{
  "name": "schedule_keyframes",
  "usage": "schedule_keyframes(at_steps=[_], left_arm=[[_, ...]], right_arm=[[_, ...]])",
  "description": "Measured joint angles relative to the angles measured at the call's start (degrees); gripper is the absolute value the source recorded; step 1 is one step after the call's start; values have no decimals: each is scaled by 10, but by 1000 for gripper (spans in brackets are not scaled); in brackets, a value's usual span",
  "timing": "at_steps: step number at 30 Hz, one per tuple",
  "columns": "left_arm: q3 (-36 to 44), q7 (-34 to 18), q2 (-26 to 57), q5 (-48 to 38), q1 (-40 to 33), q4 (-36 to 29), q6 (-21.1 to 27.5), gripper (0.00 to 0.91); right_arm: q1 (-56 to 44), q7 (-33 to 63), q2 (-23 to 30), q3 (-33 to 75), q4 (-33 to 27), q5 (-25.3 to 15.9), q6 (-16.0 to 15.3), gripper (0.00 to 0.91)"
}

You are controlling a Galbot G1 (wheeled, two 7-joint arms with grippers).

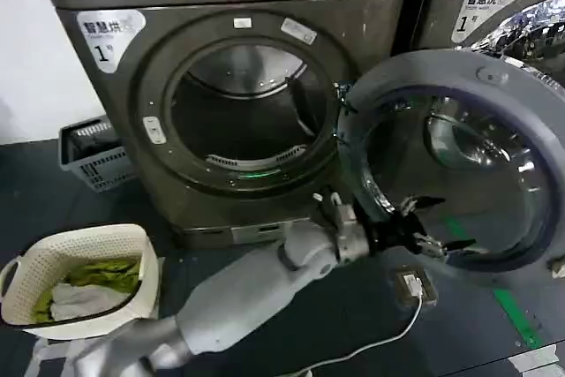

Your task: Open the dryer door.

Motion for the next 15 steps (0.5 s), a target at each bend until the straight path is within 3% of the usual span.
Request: schedule_keyframes(at_steps=[15], left_arm=[[-2, -34, -64, 18, -16, 59, -19, 907]], right_arm=[[-5, -4, -7, 17, -6, 15, 2, 907]])
